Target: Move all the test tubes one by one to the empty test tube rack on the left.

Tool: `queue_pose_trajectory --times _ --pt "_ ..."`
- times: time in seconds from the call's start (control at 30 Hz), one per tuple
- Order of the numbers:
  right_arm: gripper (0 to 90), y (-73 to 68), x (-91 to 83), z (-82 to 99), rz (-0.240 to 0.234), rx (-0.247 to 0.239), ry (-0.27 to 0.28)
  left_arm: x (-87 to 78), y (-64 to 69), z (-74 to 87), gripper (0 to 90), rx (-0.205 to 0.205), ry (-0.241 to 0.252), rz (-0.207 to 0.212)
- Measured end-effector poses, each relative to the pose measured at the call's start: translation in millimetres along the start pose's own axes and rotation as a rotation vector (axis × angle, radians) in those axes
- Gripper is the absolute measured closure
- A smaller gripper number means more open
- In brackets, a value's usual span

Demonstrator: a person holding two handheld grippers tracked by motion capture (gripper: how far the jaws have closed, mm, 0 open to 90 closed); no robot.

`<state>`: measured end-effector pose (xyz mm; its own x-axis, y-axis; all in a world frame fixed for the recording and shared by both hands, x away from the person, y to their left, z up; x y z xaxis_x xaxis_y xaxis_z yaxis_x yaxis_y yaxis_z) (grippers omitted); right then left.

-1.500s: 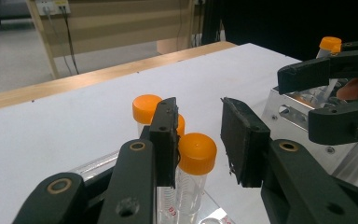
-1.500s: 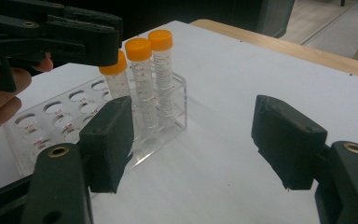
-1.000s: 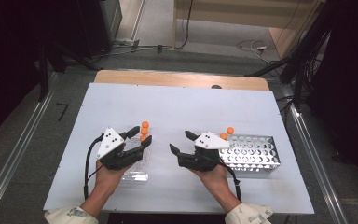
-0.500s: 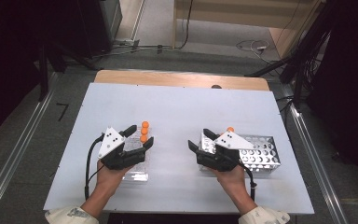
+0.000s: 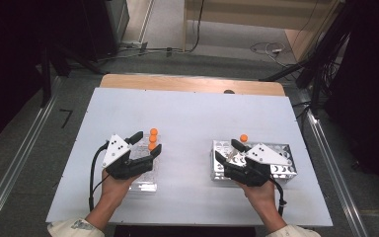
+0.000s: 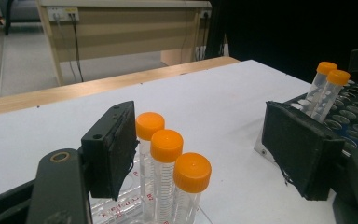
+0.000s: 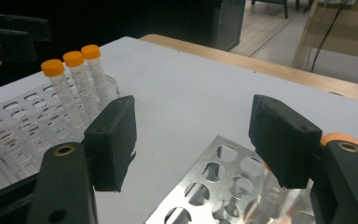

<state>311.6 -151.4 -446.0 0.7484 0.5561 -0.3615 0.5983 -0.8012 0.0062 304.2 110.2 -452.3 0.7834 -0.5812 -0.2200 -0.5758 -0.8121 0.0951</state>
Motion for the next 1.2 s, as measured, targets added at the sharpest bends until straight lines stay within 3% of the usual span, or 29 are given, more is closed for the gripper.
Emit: queue_pose_trajectory --times 0.3,0.43,0.6,1.2 --pt "31.5 15.5 -10.9 5.0 0.041 0.010 0.009 -0.3 -0.4 -0.3 26.3 0.000 0.001 -0.003" --pt "33.4 24.9 -9.3 15.8 0.083 0.006 0.020 -0.8 -0.6 -0.6 26.3 0.000 0.002 -0.003" --pt "38.3 33.7 -4.7 29.4 0.106 0.039 0.021 -1.3 -1.4 -0.8 26.4 0.000 0.003 -0.004" --pt "59.4 38.8 11.0 48.6 0.134 0.022 -0.015 -1.3 -1.0 -0.9 26.5 0.001 0.003 -0.002"
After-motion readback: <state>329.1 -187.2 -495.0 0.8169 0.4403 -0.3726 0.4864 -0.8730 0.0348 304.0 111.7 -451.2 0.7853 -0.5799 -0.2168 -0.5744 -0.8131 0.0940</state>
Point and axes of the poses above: each handheld gripper's, and its own axes: x roughly forward along the jaws, z roughly out of its underside, y roughly to its right, the point moved 8 cm from there along x, roughly forward along the jaws, and after that the axes turned 4 degrees about z, right-handed, at the moved point
